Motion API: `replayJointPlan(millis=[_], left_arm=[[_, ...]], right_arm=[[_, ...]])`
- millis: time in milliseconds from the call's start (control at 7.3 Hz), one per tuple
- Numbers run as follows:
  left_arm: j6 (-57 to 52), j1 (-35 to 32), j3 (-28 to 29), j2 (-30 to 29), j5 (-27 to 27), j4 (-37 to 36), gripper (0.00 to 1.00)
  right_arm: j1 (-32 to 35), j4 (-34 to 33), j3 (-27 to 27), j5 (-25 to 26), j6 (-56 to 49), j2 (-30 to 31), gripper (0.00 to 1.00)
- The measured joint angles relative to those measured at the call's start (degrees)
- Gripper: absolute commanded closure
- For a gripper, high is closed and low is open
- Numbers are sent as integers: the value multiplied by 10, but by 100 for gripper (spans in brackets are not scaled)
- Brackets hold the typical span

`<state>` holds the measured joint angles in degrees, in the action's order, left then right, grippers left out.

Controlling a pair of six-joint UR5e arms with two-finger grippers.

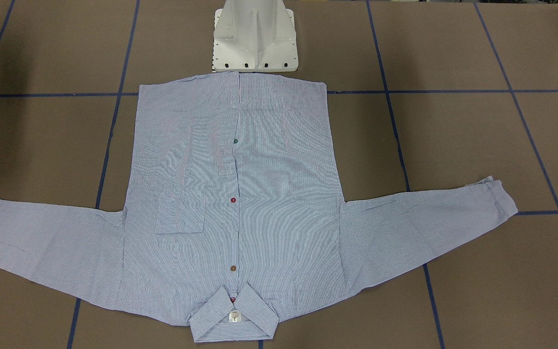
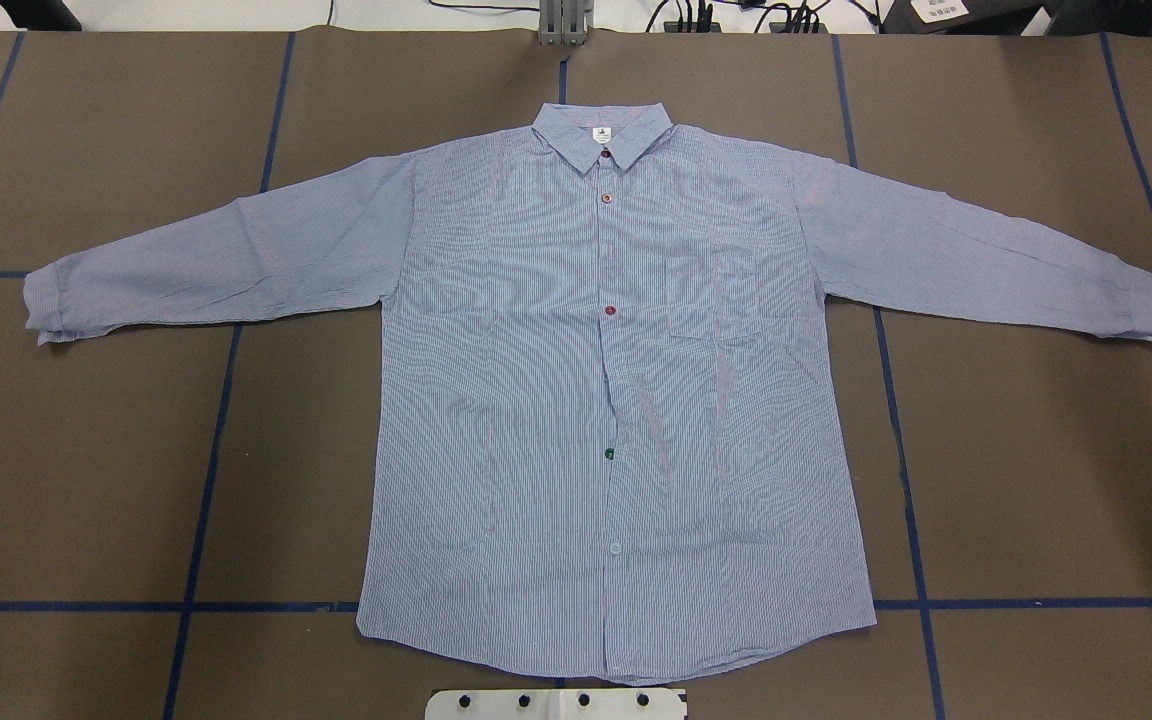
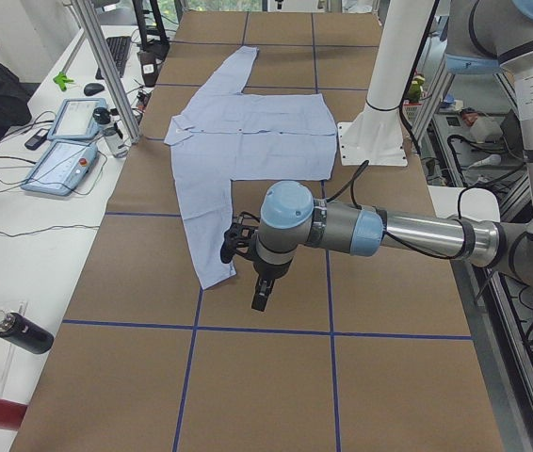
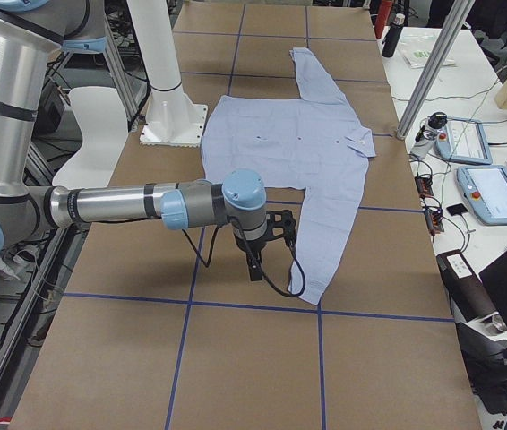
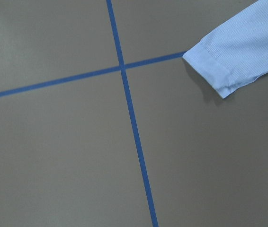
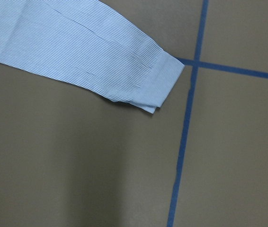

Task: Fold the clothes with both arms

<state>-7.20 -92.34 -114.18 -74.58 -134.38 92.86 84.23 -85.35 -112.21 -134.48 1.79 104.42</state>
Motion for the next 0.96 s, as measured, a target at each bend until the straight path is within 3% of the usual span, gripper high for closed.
replayJointPlan(millis=[411,822,959], left_arm=[[5,1,32,-58,2,56,0],[5,2,42,-67,0,68,0],[4,2,43,-66,-1,69,0]], right_arm=[[-52,63,67,9,-7,-94,1],[-71,282,220,24,-74,-109,4],[-74,325,249,26,-93,-105,6]])
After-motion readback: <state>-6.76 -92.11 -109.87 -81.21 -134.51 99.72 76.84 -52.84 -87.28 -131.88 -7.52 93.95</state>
